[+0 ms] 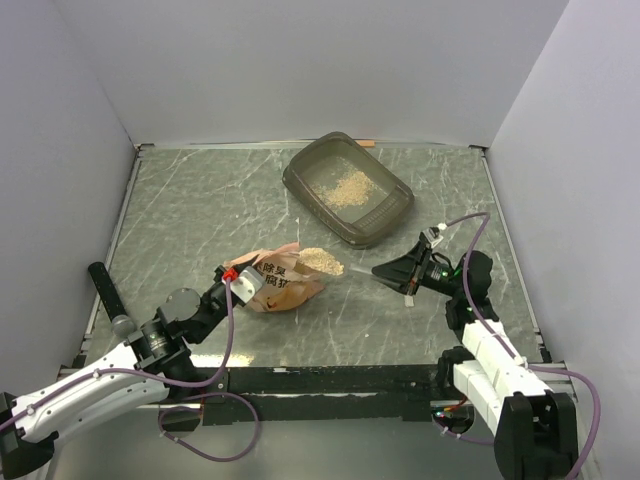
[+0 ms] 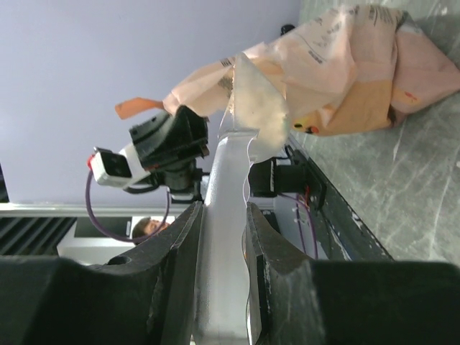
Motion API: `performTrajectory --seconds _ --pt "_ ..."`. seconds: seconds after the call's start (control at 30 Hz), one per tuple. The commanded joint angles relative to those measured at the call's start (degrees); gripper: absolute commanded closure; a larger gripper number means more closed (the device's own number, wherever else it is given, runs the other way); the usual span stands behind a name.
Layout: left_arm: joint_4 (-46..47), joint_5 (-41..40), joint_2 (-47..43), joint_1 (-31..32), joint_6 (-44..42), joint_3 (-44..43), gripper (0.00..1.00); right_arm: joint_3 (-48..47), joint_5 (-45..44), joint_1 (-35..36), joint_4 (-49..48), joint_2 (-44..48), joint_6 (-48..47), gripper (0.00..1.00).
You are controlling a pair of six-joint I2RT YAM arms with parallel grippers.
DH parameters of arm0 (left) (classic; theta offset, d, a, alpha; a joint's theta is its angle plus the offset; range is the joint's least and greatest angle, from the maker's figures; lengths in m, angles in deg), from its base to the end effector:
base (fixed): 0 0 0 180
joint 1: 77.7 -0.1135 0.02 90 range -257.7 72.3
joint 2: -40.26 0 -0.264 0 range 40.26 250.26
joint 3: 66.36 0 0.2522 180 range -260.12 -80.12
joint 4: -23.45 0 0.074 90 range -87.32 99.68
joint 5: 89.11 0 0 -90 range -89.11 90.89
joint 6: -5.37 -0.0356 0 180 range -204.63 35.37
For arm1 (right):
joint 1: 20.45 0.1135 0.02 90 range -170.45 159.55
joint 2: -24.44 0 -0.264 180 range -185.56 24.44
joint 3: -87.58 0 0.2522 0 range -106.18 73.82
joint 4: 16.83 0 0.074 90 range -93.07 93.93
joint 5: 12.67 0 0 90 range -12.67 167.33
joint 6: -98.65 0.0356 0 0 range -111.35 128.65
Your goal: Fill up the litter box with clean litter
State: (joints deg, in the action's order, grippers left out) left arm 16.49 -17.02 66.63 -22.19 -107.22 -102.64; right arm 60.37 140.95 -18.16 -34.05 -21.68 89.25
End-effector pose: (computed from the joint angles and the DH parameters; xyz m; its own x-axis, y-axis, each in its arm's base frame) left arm 0.0881 -0.1089 0.2797 0.2614 0.2651 -0.9281 0.5524 0.7475 0.3690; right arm 0.1640 0.0385 0.2194 -0.9051 0.4025 -0.1372 -0.1200 0.0678 0.9905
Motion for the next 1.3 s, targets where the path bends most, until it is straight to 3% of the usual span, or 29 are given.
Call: performTrajectory --seconds 0.0,0.47,1.1,1.27 --pt "6.7 -0.7 -1.1 0.2 1.2 -1.8 0.99 -5.3 -1.8 -0.4 -1.0 -1.6 2.3 1.0" --pt "5.8 -0.5 -1.1 0.2 2.0 -1.9 0.99 -15.5 -9.4 -0.3 -2.9 -11.9 4.1 1.0" --pt "5.1 -0.5 -1.1 0.1 1.7 -1.5 0.99 -30.2 -20.1 -2.1 -15.5 -40.3 4.7 1.0" --pt "5.0 -0.8 -0.8 0.0 1.7 -1.5 0.99 -33.8 -22.0 -4.4 -7.9 -44.5 -3.0 1.0"
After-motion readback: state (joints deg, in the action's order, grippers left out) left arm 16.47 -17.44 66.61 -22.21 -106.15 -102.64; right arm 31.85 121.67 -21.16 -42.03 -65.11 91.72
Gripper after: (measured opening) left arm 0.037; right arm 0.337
